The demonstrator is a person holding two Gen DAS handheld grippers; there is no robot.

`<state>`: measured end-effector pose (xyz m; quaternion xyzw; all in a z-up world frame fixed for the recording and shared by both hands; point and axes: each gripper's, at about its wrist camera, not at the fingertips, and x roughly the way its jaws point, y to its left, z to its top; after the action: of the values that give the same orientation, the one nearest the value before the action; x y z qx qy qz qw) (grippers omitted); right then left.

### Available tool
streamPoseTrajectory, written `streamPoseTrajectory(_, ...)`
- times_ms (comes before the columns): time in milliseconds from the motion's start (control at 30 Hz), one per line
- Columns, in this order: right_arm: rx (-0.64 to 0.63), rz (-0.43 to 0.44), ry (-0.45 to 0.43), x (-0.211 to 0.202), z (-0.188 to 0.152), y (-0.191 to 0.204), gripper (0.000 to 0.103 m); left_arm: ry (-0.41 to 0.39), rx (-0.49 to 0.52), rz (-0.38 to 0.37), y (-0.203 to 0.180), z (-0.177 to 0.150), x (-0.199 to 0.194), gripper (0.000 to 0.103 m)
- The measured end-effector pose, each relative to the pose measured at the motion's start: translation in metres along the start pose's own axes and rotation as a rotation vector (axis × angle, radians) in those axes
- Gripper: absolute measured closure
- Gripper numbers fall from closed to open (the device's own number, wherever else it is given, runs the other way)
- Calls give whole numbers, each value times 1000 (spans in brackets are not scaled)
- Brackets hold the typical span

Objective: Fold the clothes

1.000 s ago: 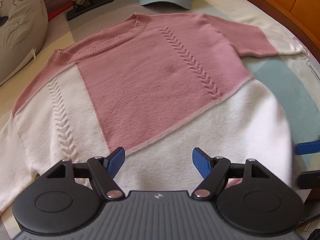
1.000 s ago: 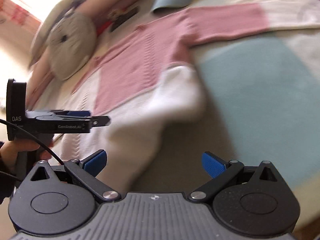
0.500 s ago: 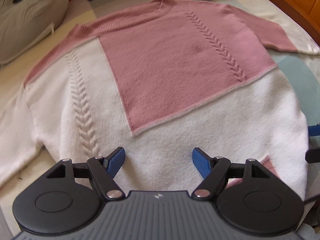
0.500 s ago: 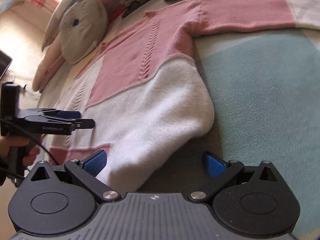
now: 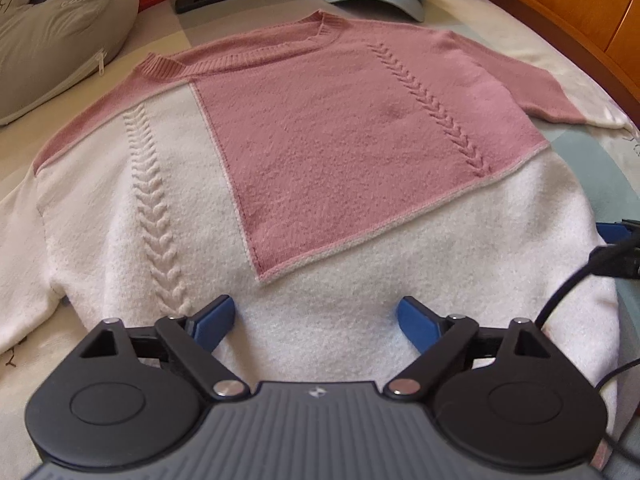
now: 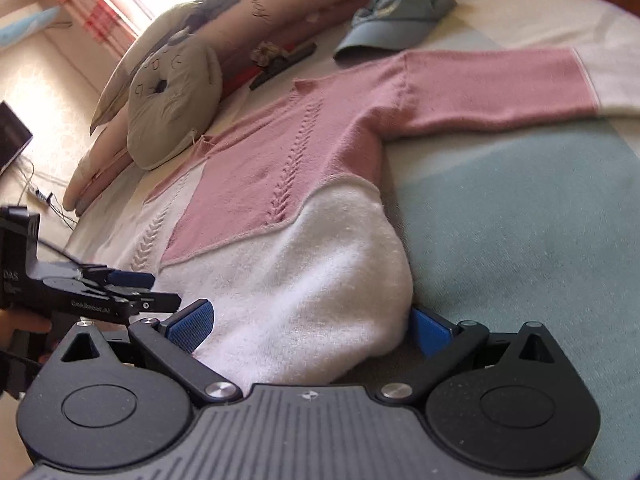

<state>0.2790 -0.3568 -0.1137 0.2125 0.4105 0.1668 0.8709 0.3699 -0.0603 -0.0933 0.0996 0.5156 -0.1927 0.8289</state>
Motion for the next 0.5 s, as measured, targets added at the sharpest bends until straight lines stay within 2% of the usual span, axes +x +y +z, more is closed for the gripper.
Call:
streamPoseTrajectory(133,-50,-10,-53,-1,-11,4,0,-22,10,9,-2,1,4,8)
streamPoseTrajectory(300,-125,-21,-71,1,-15,7,0,-49,21,7,-3,0,5,7)
streamPoseTrajectory(433,-117,-29,-89,0,-17,8,0,-83,32,9,-4,-4,4,8)
streamPoseTrajectory(500,-78,11,-101,-3,-16,5,0,-98,48,4,-5,-5,2,8)
